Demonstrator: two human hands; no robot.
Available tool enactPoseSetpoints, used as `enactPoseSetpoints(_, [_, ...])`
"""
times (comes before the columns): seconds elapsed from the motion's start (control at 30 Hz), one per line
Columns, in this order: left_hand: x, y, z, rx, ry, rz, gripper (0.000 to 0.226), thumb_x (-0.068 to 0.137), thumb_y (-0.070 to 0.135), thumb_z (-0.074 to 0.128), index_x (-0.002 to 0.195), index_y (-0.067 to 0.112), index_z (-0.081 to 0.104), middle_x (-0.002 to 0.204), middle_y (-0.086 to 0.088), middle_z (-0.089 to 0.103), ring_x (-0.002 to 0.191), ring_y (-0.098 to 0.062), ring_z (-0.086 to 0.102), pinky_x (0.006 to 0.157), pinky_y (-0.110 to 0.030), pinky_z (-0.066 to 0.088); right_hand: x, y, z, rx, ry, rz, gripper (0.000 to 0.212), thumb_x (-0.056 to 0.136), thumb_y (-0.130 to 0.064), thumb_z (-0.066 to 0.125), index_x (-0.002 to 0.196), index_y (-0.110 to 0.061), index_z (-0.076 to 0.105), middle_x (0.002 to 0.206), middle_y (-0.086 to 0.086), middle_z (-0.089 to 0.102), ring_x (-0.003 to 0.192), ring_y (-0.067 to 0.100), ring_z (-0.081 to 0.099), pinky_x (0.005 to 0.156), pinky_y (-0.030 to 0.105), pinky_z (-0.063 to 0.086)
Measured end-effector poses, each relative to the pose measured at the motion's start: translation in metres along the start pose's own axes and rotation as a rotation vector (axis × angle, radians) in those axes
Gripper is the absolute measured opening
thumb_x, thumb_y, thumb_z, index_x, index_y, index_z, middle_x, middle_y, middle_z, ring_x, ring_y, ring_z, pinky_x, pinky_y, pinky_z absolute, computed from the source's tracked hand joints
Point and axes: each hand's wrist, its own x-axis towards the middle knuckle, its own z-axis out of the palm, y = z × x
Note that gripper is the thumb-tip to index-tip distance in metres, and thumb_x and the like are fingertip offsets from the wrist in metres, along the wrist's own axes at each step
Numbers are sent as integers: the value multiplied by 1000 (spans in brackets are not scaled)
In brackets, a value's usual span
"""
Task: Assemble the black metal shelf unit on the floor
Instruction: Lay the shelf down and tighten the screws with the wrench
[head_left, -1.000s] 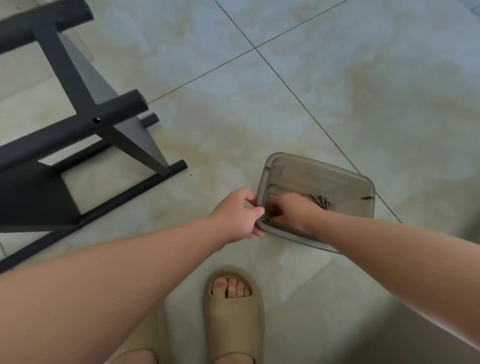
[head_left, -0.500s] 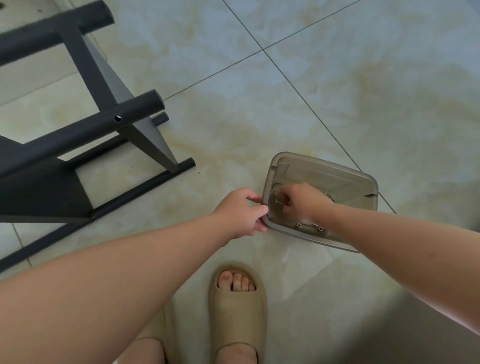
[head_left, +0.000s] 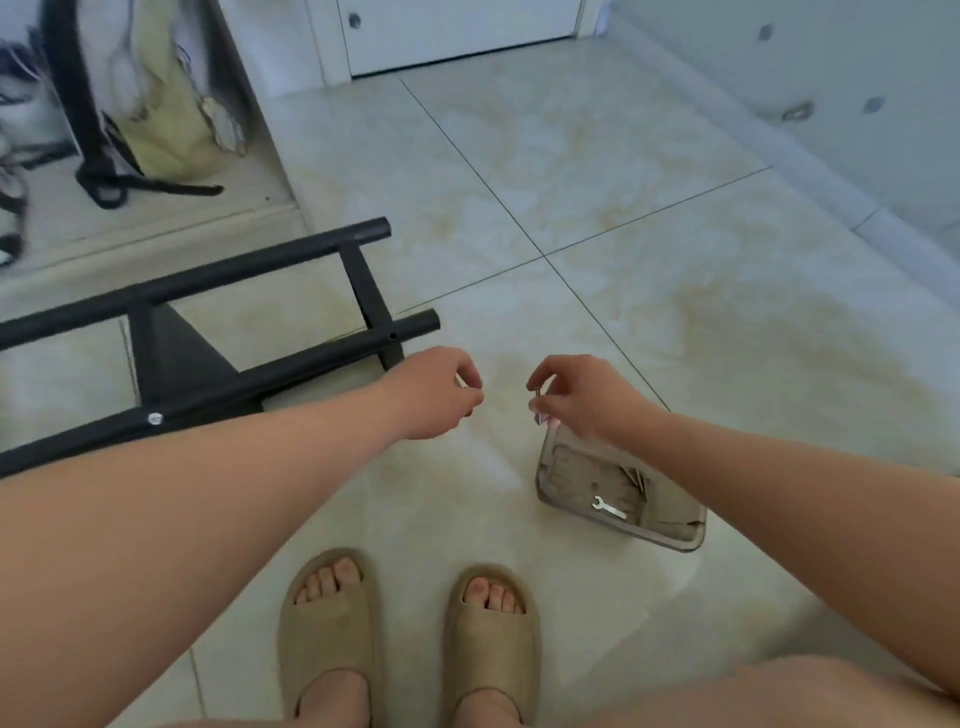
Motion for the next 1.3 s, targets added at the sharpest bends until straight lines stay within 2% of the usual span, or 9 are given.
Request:
enactPoseSetpoints(0.13, [-14,-10,-50,-93,337,8,8,95,25,54,91,27,61,84,10,63,75,-11,61,60,-24,41,0,-68,-5,104,107,-71,10,89,-16,70,81,-18,66,73,-2,74,62,8,63,66,33,56])
enactPoseSetpoints(0.27, [-12,-43,-75,-94,547,-93,8,98,27,49,99,24,56,95,6,60,83,-14,58,65,-31,47,11,-116,6,195,198,-62,14,88,-14,68,78,-22,63,70,-4,65,55,12,54,44,20,39])
enactPoseSetpoints(0.4, [-2,-66,-82,-19,402,-175,33,100,36,49,128,17,52,119,-2,58,108,-25,55,92,-41,49,18,-123,22,271,193,2,13,85,-7,61,81,-18,64,55,-12,62,58,17,55,44,22,40])
enactPoseSetpoints(0.63, [21,-68,-89,-155,207,-135,33,100,40,46,82,15,60,56,1,49,59,-21,41,58,-30,32,28,-111,29,426,119,6,7,84,-1,67,85,-7,70,68,1,70,63,12,64,79,41,61])
enactPoseSetpoints(0.77, [36,-60,-86,-260,96,-151,33,101,33,50,94,5,65,72,-9,70,57,-20,60,61,-28,51,33,-111,34,455,118,-13,4,85,0,68,87,-3,70,83,17,73,67,15,66,78,40,60])
enactPoseSetpoints(0.87, [42,-59,-82,-219,64,-218,37,97,47,48,92,14,63,66,-8,71,41,-14,59,62,-28,45,36,-110,37,421,133,-22,5,85,-1,67,87,-5,70,85,16,73,67,14,66,77,40,60])
enactPoseSetpoints(1.03, [52,-53,-83,-248,142,-283,43,91,54,54,96,14,68,60,-3,72,73,-18,65,70,-33,46,37,-105,38,425,167,-22,6,85,-1,67,87,-6,70,82,15,73,66,14,66,79,42,60])
enactPoseSetpoints(1.13, [56,-55,-83,-248,165,-275,41,91,48,60,102,9,67,85,-8,73,86,-24,62,78,-34,47,36,-103,38,427,166,-36,6,85,-1,68,86,-7,70,81,15,73,68,15,67,80,42,61])
enactPoseSetpoints(1.3, [54,-64,-83,-269,183,-268,40,91,47,63,102,8,62,94,-6,62,78,-20,55,72,-33,43,36,-104,40,436,130,-52,9,84,-1,71,82,-10,70,76,11,73,69,16,68,83,45,62])
